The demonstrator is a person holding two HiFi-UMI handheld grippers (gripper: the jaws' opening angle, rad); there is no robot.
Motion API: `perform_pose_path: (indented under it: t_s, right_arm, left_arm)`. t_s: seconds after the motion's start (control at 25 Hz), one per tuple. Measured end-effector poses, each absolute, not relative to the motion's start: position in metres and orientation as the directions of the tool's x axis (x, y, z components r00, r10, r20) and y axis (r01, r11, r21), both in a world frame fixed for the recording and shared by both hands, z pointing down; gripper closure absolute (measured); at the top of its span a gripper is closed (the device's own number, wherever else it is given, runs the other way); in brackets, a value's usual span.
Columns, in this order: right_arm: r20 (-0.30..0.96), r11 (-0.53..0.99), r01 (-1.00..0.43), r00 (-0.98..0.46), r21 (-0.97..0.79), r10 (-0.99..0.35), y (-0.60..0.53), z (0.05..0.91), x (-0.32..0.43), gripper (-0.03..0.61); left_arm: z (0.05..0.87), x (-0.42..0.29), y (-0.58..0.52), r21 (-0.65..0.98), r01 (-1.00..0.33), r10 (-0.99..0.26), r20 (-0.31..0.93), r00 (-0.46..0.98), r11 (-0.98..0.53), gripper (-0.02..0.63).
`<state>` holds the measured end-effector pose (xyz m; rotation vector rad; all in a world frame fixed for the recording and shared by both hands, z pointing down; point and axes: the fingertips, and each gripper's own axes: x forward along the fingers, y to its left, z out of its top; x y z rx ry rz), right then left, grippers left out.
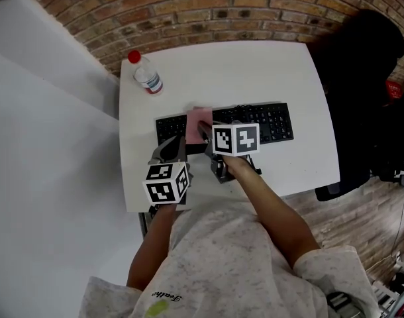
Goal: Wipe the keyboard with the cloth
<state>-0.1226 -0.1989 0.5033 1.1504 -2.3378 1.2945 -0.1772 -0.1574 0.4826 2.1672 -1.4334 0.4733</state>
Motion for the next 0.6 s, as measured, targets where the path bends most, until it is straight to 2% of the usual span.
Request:
perform_pose_path:
  t_s: [0.6]
  right_arm:
    - [0.529, 0.273, -0.734, -0.651, -0.621, -0.545, -0.205, 0.501, -0.060, 0.560]
  left_arm:
    - [0.483, -0.124, -0.164, 0.209, -0.912, -0.738, 0.537, 0.408, -0.352, 0.621]
